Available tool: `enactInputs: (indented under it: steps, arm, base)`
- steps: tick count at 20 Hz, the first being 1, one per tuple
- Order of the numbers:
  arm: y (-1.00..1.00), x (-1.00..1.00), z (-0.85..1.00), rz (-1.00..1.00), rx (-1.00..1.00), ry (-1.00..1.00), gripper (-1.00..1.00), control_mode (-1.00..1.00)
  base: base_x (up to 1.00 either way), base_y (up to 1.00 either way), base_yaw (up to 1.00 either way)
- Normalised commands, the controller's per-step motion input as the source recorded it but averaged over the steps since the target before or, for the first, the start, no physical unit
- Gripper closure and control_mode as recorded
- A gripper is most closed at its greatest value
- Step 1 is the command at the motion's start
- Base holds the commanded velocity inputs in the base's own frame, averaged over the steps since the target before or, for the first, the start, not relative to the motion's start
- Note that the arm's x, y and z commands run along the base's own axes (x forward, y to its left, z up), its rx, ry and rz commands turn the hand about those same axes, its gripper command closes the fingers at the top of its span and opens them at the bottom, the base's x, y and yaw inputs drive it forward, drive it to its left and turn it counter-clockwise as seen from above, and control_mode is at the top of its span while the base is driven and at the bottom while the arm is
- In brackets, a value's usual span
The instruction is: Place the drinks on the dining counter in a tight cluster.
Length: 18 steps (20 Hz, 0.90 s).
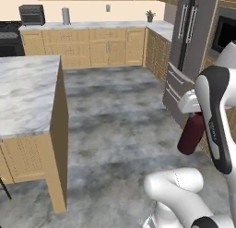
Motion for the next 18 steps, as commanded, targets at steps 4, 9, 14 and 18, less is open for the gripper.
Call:
enactInputs:
  steps: [4, 9, 14, 18]
  arm:
    - [0.0, 0.0, 0.0, 0.0, 0.0, 0.0, 1.0, 1.0]
    - [0.0, 0.0, 0.0, 0.0, 0.0, 0.0, 1.0, 1.0]
    - [0.0, 0.0, 0.0, 0.0, 0.0, 0.0, 1.0, 1.0]
    - [0.0, 0.0, 0.0, 0.0, 0.0, 0.0, 1.0, 1.0]
  base:
    - [0.33, 1.0, -0.11]
    - [0.57, 1.0, -0.06]
    - [0.91, 0.74, 0.13]
    - [0.45, 0.95, 0.08]
